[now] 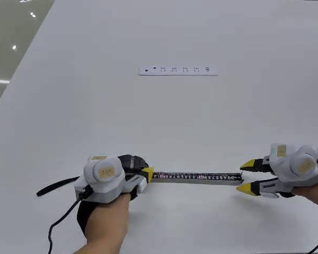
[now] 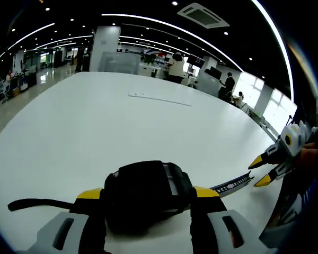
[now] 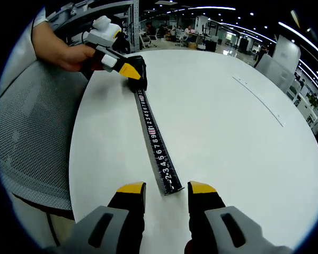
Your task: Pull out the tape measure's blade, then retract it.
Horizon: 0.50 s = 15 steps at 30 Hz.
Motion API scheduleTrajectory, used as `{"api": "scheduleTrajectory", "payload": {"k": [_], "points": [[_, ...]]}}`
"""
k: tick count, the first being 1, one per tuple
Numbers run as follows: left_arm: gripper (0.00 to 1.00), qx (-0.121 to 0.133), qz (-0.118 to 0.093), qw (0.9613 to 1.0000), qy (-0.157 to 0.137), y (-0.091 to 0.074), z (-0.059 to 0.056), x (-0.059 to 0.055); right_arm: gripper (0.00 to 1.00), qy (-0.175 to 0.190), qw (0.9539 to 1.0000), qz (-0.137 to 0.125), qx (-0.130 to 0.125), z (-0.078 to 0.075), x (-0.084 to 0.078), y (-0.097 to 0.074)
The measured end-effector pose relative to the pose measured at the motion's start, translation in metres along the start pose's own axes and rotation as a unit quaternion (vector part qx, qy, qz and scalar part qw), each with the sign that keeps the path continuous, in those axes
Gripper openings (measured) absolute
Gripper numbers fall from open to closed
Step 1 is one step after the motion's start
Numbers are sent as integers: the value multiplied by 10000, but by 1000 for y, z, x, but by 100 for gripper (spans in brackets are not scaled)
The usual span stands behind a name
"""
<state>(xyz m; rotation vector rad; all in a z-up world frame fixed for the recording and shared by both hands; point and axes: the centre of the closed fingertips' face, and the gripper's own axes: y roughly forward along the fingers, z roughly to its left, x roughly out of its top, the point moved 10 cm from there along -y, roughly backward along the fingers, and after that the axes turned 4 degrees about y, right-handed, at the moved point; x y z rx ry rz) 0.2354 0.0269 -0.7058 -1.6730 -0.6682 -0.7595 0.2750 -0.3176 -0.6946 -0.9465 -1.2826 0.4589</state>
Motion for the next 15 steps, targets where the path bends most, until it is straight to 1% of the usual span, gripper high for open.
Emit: {"api": "scheduleTrajectory", "payload": {"k": [3, 7, 9, 15], "points": [[61, 7, 3, 10000, 2, 0, 0, 0, 25, -47, 9999, 78, 64, -2, 1, 2], [61, 3, 7, 10000, 3, 0, 0, 0, 23, -85, 9999, 104, 74, -5, 3, 4], [61, 2, 7, 10000, 6, 0, 0, 0, 22, -79, 9998, 142, 125, -9, 1, 5], [61, 6, 19, 10000, 17, 0, 0, 0, 19, -98, 9995, 214, 228, -11, -1, 10]]}}
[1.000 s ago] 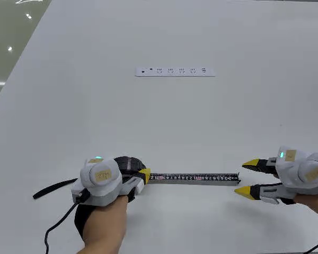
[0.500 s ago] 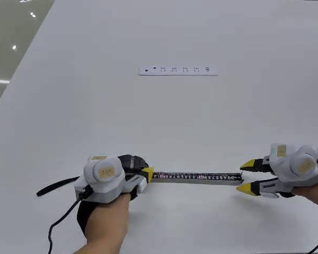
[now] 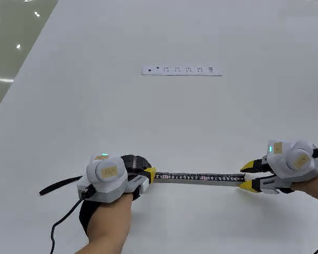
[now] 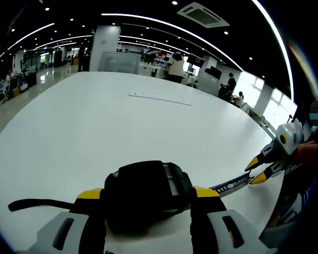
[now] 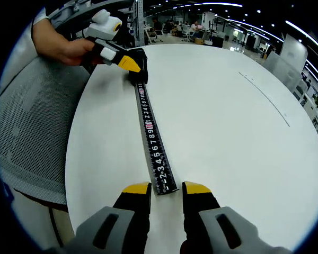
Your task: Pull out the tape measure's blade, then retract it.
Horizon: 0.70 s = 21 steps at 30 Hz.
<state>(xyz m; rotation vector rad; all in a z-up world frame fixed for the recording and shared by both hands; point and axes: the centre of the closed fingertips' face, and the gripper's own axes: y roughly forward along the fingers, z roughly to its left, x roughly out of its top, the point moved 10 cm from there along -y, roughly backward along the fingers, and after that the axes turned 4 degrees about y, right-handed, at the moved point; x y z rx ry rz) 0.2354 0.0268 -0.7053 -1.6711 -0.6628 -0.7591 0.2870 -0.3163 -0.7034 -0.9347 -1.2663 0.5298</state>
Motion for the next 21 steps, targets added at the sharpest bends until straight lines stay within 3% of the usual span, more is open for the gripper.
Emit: {"api": "scheduleTrajectory", "payload": {"k": [21], "points": [[60, -8, 109, 9999, 18, 1, 1, 1, 12, -232, 9997, 47, 104, -4, -4, 6]]}}
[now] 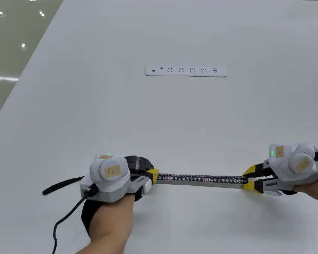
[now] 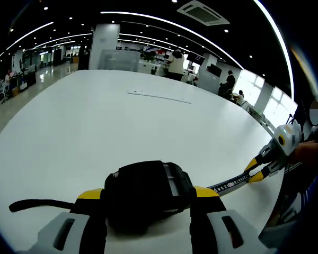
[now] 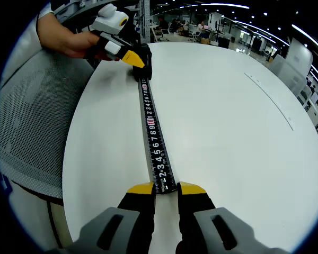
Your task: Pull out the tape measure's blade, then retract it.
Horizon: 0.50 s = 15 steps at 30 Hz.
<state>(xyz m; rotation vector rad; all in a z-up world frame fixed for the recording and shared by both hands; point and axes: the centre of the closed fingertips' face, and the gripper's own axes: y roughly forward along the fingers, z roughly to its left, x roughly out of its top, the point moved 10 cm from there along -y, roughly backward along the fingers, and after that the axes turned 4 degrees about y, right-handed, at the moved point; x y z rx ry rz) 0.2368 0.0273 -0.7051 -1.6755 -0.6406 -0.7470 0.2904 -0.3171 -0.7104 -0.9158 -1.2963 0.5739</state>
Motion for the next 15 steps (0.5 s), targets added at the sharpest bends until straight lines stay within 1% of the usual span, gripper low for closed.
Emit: {"api": "scheduleTrajectory", "payload": {"k": [6, 15], "points": [[60, 0, 19, 10000, -2, 0, 0, 0, 12, -38, 10000, -1, -12, 1, 0, 0], [59, 19, 103, 9999, -31, 0, 0, 2, 12, -109, 9999, 18, -15, 3, 3, 0]]}}
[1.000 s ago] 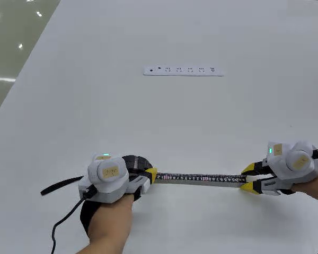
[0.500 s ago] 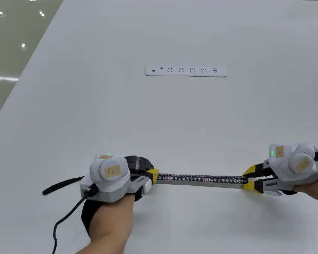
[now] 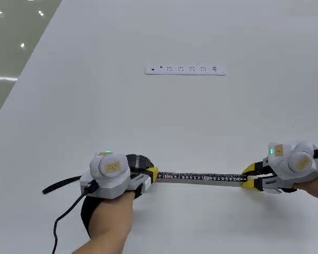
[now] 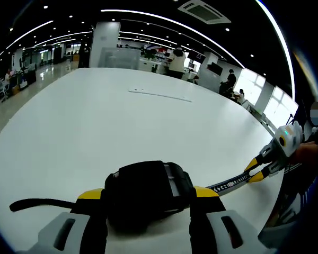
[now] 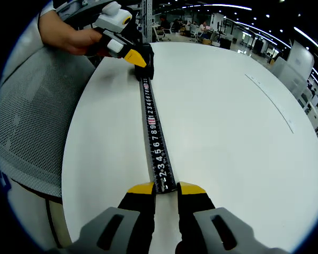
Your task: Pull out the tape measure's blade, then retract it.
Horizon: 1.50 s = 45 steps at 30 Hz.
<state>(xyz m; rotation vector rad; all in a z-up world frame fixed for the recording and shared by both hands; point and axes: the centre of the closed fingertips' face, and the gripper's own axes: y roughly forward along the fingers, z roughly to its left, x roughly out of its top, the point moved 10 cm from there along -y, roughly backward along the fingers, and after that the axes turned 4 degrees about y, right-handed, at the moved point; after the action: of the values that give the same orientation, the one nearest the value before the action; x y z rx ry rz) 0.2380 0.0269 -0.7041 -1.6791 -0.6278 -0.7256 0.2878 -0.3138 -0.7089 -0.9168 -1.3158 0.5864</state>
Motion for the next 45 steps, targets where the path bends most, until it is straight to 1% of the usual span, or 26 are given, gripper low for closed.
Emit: {"api": "scheduleTrajectory", "payload": {"k": [4, 14, 16, 18, 19, 22, 30, 45], "points": [[58, 7, 47, 10000, 1, 0, 0, 1, 12, 1, 10000, -9, 5, 1, 1, -1], [58, -14, 14, 10000, -3, -1, 0, 0, 11, 20, 10000, -8, -1, 2, 3, -2], [58, -29, 21, 10000, -8, -1, 0, 0, 11, -13, 10000, 30, -26, 3, 5, -2], [58, -37, 19, 10000, -18, -1, 0, 0, 11, 20, 9999, -105, -4, 2, 9, -3], [58, -40, 14, 10000, -17, -1, 1, 0, 11, 14, 9999, -117, -4, 2, 11, -3], [58, -45, 12, 10000, -34, -1, 1, 0, 11, -30, 10000, -85, 12, 2, 13, 0], [58, -77, 29, 9999, -81, -1, 2, 0, 11, -38, 9999, -128, 57, 0, 14, 3], [58, -140, 16, 9996, -248, -2, 4, 0, 11, -67, 9997, -215, 98, 0, 25, 11]]}}
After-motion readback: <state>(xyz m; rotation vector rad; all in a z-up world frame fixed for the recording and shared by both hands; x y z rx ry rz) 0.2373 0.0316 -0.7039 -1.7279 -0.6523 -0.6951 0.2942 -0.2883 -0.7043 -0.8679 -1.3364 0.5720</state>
